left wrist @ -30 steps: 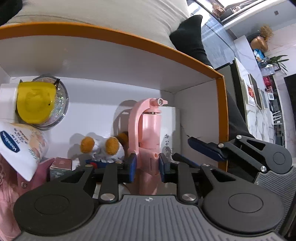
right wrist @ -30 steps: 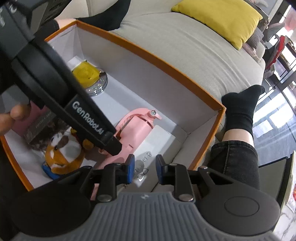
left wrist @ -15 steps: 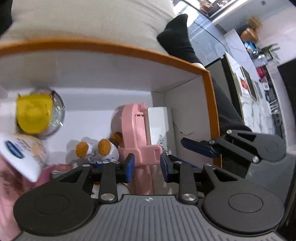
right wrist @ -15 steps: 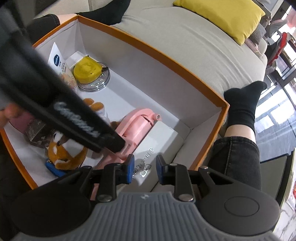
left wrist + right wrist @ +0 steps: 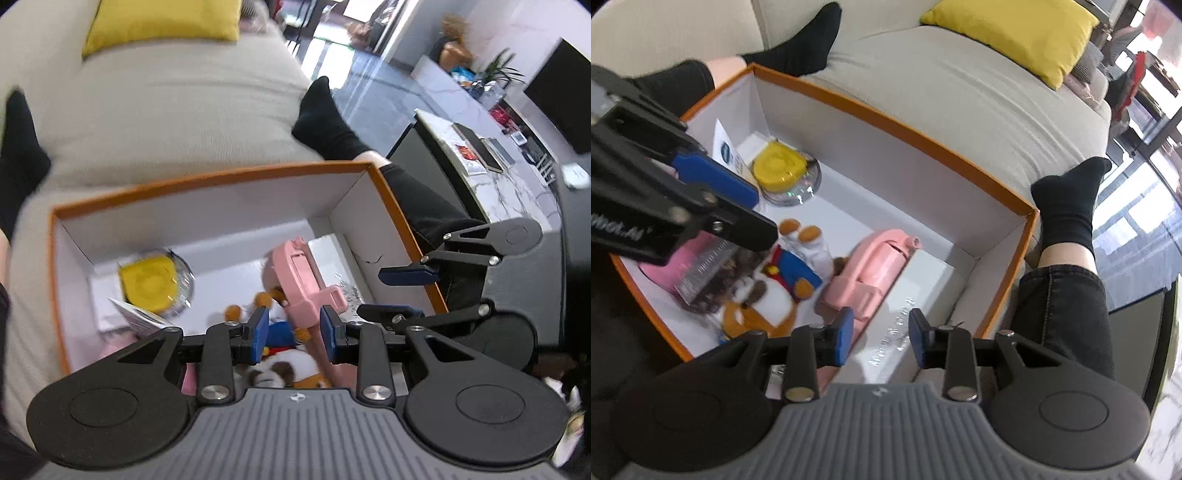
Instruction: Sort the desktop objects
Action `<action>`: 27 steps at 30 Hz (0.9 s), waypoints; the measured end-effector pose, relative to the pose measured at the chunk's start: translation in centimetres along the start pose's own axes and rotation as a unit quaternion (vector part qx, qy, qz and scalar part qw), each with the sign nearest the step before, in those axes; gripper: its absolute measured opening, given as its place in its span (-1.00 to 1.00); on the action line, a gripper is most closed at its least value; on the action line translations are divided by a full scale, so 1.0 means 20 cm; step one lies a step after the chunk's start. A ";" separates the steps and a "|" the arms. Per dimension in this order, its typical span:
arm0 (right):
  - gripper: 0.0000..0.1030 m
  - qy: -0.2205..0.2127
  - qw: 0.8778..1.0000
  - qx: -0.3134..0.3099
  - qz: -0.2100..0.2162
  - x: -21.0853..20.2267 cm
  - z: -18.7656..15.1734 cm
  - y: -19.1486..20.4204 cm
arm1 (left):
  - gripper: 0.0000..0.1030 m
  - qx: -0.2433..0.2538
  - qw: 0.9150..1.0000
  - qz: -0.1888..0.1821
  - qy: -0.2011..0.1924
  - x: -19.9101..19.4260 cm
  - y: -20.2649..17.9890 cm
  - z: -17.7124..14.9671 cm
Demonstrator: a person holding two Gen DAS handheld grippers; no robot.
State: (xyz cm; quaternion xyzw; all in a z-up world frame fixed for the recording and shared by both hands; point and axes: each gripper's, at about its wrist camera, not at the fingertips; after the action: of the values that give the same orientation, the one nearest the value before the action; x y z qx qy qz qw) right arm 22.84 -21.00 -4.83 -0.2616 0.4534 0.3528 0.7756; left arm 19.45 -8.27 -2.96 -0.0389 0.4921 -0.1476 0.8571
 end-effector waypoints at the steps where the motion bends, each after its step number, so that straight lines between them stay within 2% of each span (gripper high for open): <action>1: -0.27 -0.004 1.000 0.007 0.002 -0.01 0.00 0.02 | -0.35 0.012 1.000 0.008 -0.010 -0.03 -0.01 -0.02; 6: -0.19 -0.033 0.998 0.052 0.013 -0.08 -0.03 0.09 | -0.35 0.066 0.993 0.052 -0.077 -0.19 -0.05 -0.12; 8: -0.17 -0.053 0.996 0.069 0.019 -0.12 -0.04 0.12 | -0.24 0.080 0.988 0.070 -0.108 -0.24 -0.06 -0.16; 10: -0.07 -0.074 0.994 0.081 0.015 -0.15 -0.06 0.16 | -0.01 0.088 0.982 0.085 -0.141 -0.29 -0.08 -0.22; 15: 0.02 -0.120 0.987 0.109 -0.005 -0.18 -0.11 0.22 | 0.02 0.094 0.971 0.111 -0.192 -0.33 -0.09 -0.33; 19: 0.10 -0.136 0.981 0.135 -0.021 -0.14 -0.17 0.25 | 0.15 0.090 0.962 0.145 -0.212 -0.31 -0.08 -0.40; 21: 0.10 -0.135 0.980 0.145 -0.030 -0.11 -0.20 0.26 | 0.15 0.085 0.960 0.159 -0.212 -0.28 -0.07 -0.43; 24: 0.18 -0.133 0.975 0.175 -0.039 -0.06 -0.22 0.26 | 0.16 0.090 0.959 0.176 -0.201 -0.24 -0.06 -0.47; 27: 0.22 -0.134 0.971 0.195 -0.034 -0.04 -0.25 0.26 | 0.16 0.095 0.962 0.181 -0.180 -0.19 -0.06 -0.50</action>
State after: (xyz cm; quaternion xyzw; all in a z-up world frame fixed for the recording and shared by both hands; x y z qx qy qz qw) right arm 15.93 -21.68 -6.88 -0.0706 0.3965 0.2630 0.8767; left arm 8.86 -7.58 -4.54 0.1068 0.3124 -0.0269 0.9435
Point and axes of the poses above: each gripper's, at about its wrist camera, not at the fingertips, and x roughly the way its jaws point, y to its left, z to its top, and after that the axes turned 5 degrees about x, right-handed
